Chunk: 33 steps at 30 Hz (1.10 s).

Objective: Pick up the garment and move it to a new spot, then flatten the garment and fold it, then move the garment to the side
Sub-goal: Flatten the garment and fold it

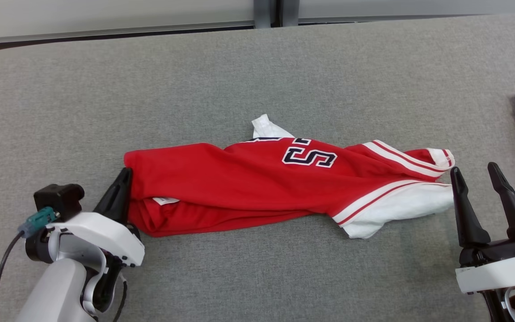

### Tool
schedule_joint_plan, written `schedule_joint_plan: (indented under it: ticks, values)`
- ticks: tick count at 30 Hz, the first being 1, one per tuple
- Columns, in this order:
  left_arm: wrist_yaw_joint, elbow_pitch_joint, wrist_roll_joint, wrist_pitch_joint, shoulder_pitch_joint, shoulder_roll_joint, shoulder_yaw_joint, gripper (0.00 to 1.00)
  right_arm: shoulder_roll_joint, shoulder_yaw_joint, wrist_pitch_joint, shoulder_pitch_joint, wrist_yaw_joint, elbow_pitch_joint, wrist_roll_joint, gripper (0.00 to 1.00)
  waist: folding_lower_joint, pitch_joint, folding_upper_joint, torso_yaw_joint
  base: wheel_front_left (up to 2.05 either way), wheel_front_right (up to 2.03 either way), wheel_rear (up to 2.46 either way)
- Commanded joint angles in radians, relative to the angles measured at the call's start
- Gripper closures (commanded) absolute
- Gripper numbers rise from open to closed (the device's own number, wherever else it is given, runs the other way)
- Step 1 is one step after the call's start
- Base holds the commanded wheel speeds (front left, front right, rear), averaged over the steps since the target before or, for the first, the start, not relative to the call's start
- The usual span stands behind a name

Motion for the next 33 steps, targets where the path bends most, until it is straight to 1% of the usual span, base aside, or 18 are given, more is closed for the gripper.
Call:
schedule_joint_plan:
  ticks: [1,5,9,11,12,15,23,26,28,33]
  values:
    - [0.000,-0.013,-0.003,-0.004,0.013,0.005,0.000,1.00,-0.001,-0.003,-0.004,0.003,0.000,-0.001,0.003,0.00,0.0000,-0.007,0.0000,0.009,0.00,0.00,0.00]
    - [0.033,-0.108,0.021,-0.018,0.070,0.012,-0.010,1.00,0.002,-0.009,-0.001,0.011,0.000,-0.005,-0.002,0.00,0.0000,-0.028,0.0000,0.027,0.00,0.00,0.00]
    - [0.071,-0.240,0.038,-0.003,0.149,0.025,-0.020,1.00,0.003,-0.016,0.001,0.020,0.000,-0.007,-0.004,0.00,0.0000,-0.053,0.0000,0.048,0.00,0.00,0.00]
    - [0.092,-0.317,0.043,0.014,0.197,0.031,-0.027,1.00,0.006,-0.022,0.004,0.029,0.000,-0.009,-0.007,0.00,0.0000,-0.065,0.0000,0.060,0.00,0.00,0.00]
    - [0.116,-0.394,0.050,0.033,0.246,0.044,-0.033,1.00,0.011,-0.029,0.009,0.040,0.000,-0.013,-0.010,0.00,0.0000,-0.075,0.0000,0.072,0.00,0.00,0.00]
    - [0.144,-0.511,0.062,0.064,0.310,0.056,-0.049,1.00,0.016,-0.048,0.015,0.055,0.000,-0.026,-0.015,0.00,0.0000,-0.085,0.0000,0.097,0.00,0.00,0.00]
    - [0.211,-0.744,0.082,0.146,0.423,0.082,-0.083,1.00,0.029,-0.081,0.030,0.083,0.000,-0.057,-0.021,0.00,0.0000,-0.094,0.0000,0.146,0.00,0.00,0.00]
    - [0.222,-0.783,0.082,0.159,0.435,0.085,-0.081,1.00,0.032,-0.081,0.038,0.078,0.000,-0.072,-0.023,0.00,0.0000,-0.083,0.0000,0.148,0.00,0.00,0.00]
    - [0.225,-0.775,0.081,0.166,0.430,0.091,-0.080,1.00,0.030,-0.076,0.038,0.069,0.000,-0.080,-0.021,0.00,0.0000,-0.073,0.0000,0.141,0.00,0.00,0.00]
    - [0.208,-0.726,0.058,0.164,0.390,0.077,-0.080,1.00,0.020,-0.061,0.038,0.046,0.000,-0.086,-0.011,0.00,0.0000,-0.038,0.0000,0.105,0.00,0.00,0.00]
